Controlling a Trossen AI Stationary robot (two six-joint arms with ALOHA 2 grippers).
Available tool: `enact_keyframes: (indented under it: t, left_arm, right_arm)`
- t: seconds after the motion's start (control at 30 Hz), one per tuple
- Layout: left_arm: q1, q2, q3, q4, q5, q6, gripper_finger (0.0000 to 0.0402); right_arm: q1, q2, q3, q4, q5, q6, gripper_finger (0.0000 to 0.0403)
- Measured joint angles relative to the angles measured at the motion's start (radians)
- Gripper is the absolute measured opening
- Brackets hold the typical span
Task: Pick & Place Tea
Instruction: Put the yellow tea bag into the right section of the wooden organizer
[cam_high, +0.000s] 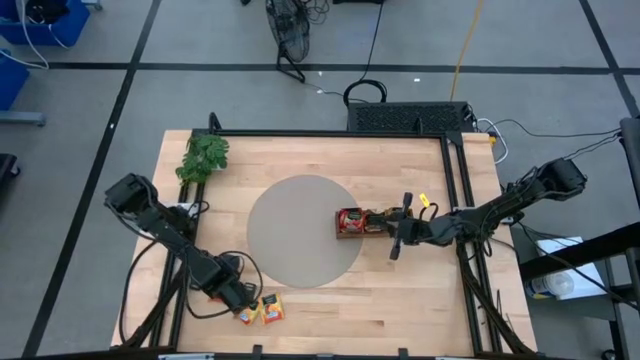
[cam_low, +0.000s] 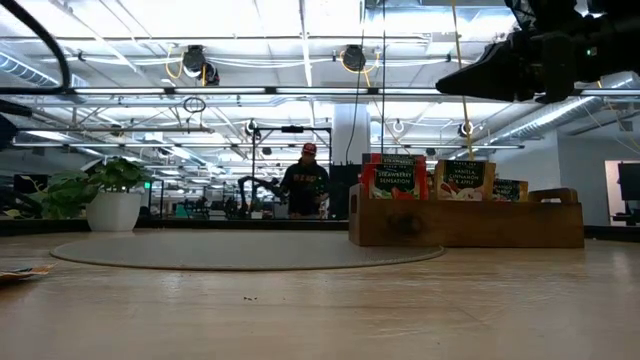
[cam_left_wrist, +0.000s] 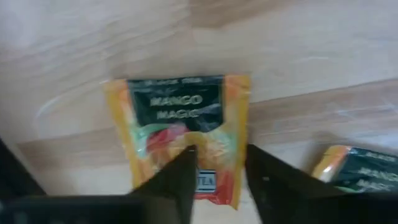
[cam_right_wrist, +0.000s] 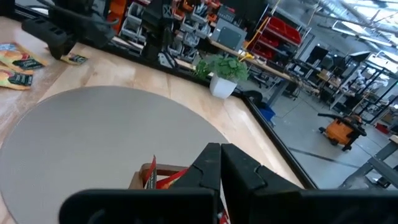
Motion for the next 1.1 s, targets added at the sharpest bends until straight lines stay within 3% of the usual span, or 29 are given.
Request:
enact_keyframes:
  t: [0.17,0.37,0.57,0.7,0.8,0.93,1.0,1.1]
  left_arm:
    - [0.031,0.002,0.000,0.014,-0.005,0.094,0.0018]
    - [0.058,0.010,0.024,-0.026,-0.023,0.249,0.0004]
    - [0.113,0.018,0.240,-0.428,-0.245,0.389,0.0002]
    - [0.144,0.024,0.394,-0.593,-0.498,0.561,0.0001]
    - [0.163,0.016,0.487,-0.528,-0.778,0.843,0.0001]
    - [0.176,0.019,0.530,-0.246,-1.073,1.448,0.0001]
    - [0.203,0.017,0.533,-0.052,-1.115,1.743,0.0001]
    - [0.260,0.018,0.533,0.157,-1.060,2.068,0.0001]
  right_arm:
    - [0.000,0.000,-0.002,0.032,-0.001,-0.031,0.0000]
    - [0.000,0.000,-0.002,0.031,-0.001,-0.039,0.0000]
    - [0.000,0.000,-0.002,0.050,-0.001,-0.053,0.0000]
    - [0.000,0.000,-0.002,0.083,-0.003,-0.044,0.0000]
    - [-0.001,0.000,-0.002,0.094,-0.006,-0.014,0.0000]
    - [-0.026,0.000,-0.002,0.092,-0.123,0.047,0.0000]
    - [-0.040,0.000,-0.002,0.091,-0.203,0.080,0.0000]
    - [-0.053,0.000,-0.002,0.091,-0.266,0.114,0.0000]
